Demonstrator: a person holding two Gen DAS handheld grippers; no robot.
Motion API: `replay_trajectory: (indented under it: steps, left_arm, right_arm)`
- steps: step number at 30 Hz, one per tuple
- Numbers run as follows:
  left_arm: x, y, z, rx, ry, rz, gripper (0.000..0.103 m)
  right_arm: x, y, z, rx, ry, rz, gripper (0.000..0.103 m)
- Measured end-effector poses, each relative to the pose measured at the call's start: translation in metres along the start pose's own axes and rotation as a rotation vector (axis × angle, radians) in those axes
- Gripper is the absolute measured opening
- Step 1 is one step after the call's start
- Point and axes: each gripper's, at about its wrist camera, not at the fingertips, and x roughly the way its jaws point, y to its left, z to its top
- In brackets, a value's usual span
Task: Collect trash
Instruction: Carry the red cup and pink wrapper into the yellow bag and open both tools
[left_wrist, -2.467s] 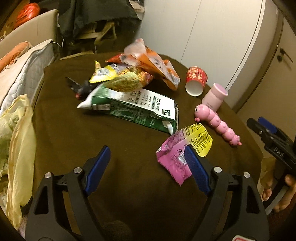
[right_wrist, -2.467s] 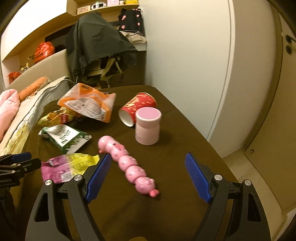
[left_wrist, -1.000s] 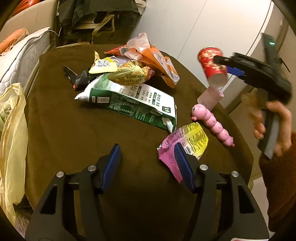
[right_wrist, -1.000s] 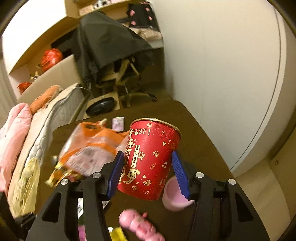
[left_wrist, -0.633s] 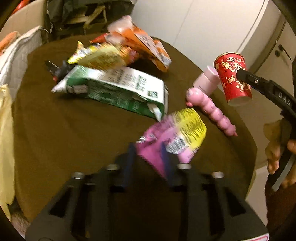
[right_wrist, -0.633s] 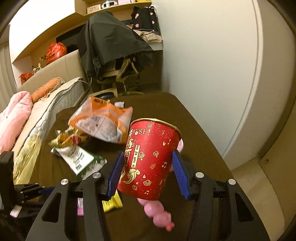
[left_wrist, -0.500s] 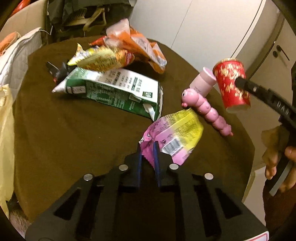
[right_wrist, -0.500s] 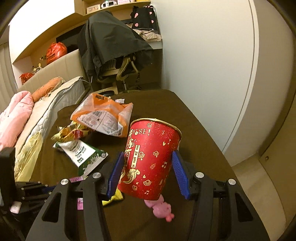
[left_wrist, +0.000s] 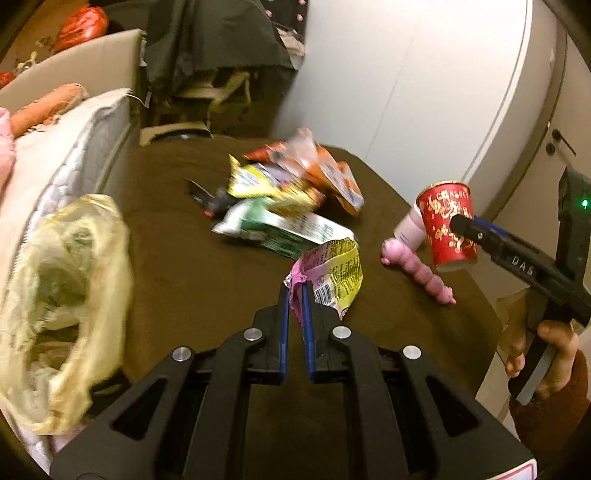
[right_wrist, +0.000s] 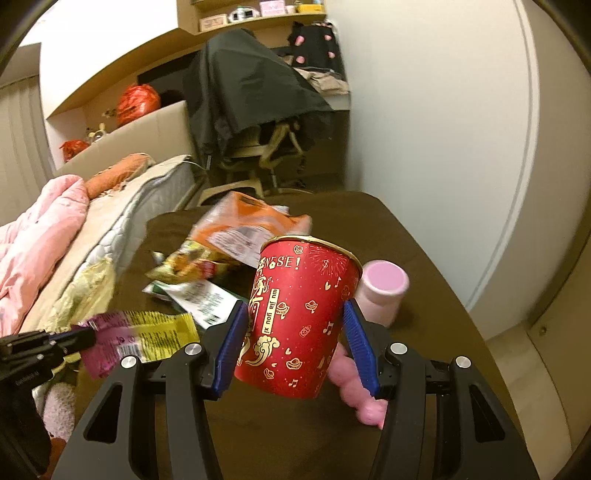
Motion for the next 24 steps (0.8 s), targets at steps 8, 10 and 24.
replay_trajectory:
  steps: [8,10,24]
  left_arm:
    - [-0.066,0.063,0.020,-0.041,-0.122,0.132,0.007]
    - [-0.081,0.084,0.024,-0.046,-0.134,0.184,0.007]
    - [-0.125,0.224,-0.009,-0.192,-0.084,0.346,0.007]
  right_arm:
    - [-0.007,0.062,0.022,-0.071,-0.053,0.089,0.050]
    - [-0.007,0.082,0.028,-0.093,-0.063,0.116,0.050]
    - [0.051,0.251,0.035,-0.234,0.040,0.363,0.050]
